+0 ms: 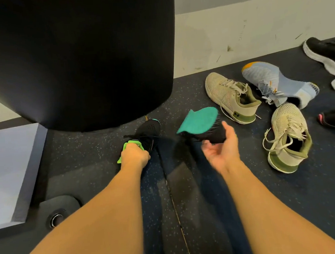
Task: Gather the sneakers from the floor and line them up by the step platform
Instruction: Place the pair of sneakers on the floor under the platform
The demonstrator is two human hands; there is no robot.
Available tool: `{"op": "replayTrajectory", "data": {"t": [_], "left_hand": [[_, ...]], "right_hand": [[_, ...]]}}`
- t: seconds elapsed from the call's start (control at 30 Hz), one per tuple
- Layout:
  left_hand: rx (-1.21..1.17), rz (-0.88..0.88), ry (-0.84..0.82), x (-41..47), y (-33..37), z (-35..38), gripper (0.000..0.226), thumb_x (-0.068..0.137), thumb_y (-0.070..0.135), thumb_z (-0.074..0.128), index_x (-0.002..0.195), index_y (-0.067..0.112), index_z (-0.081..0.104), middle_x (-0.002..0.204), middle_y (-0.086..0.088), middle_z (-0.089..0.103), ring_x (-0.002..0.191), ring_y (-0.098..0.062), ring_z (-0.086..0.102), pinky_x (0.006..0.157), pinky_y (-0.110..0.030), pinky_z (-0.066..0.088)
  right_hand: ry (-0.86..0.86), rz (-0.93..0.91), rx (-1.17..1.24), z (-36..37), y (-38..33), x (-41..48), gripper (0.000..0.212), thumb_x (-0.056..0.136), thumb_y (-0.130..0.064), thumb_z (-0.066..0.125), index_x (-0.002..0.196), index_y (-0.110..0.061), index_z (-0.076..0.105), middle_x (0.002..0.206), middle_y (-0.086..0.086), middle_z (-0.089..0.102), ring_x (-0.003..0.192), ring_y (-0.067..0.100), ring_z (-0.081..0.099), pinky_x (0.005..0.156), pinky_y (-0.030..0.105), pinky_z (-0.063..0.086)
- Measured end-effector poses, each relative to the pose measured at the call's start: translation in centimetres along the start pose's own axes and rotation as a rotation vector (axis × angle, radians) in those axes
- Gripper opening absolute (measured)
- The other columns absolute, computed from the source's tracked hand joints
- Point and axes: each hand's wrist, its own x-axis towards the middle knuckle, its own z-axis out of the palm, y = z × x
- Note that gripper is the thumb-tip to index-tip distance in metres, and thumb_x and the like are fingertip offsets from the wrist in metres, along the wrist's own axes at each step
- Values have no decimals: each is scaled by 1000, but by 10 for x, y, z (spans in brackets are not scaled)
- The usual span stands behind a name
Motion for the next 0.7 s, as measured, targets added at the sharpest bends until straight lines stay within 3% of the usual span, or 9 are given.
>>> {"op": "replayTrajectory", "data": {"t": [0.07, 0.17, 0.23, 0.33, 0.43, 0.5, 0.6, 0.7], "left_hand": [[163, 40, -22, -3, -4, -1, 31, 88, 11, 62, 118, 3, 58, 123, -21, 55, 110, -39, 57, 92, -45, 51], [499, 95, -25, -9, -12, -3, 43, 91, 10, 54, 133, 14, 46, 135, -14, 46, 123, -34, 47, 97, -43, 43], [647, 133, -22, -12, -14, -4, 47, 91, 8, 53, 136, 15, 42, 140, -10, 44, 128, -30, 44, 99, -41, 41], [728, 205, -10, -17, -12, -9, 40, 91, 7, 52, 129, 14, 46, 134, -10, 49, 123, -30, 48, 94, -38, 41], [691, 351, 60, -19, -5, -14, 28, 90, 10, 48, 117, 10, 49, 121, -13, 54, 113, -32, 51, 84, -40, 42], [611, 435, 61, -19, -2, -14, 20, 90, 10, 46, 110, 10, 49, 114, -14, 56, 106, -33, 51, 78, -40, 41], [584, 490, -43, -18, 0, -2, 16, 94, 13, 46, 109, 9, 51, 113, -15, 59, 104, -34, 54, 83, -41, 45], [731, 402, -227, -14, 4, 11, 45, 94, 19, 54, 135, 7, 43, 139, -16, 47, 124, -34, 47, 102, -40, 39]], "right_hand": [[-109, 43, 174, -5, -4, -1, 42, 87, -37, 58, 119, -9, 63, 107, 11, 63, 73, 18, 58, 40, 19, 44], [-148, 55, 78, -6, -10, 0, 48, 86, -40, 57, 123, -9, 61, 106, 11, 62, 71, 15, 54, 38, 18, 41], [-69, 20, -181, 1, -14, 0, 50, 82, -43, 65, 120, -11, 60, 97, 12, 66, 61, 15, 56, 36, 19, 40], [-2, -207, -850, 14, -9, 1, 40, 78, -48, 71, 96, -12, 65, 76, 9, 68, 53, 15, 57, 38, 21, 42], [-131, -458, -1641, 12, 10, 1, 41, 84, -56, 60, 84, -15, 66, 94, 13, 65, 83, 28, 61, 62, 34, 52], [-173, -420, -2119, 0, 23, 3, 41, 88, -54, 56, 91, -14, 63, 103, 17, 62, 98, 36, 57, 74, 34, 44], [-185, -187, -2329, -21, 46, 0, 41, 91, -40, 59, 118, -10, 57, 120, 17, 59, 109, 37, 56, 83, 37, 45], [-116, -265, -2270, -23, 55, -6, 38, 91, -34, 60, 120, -9, 56, 119, 17, 59, 110, 39, 56, 84, 39, 46]]}}
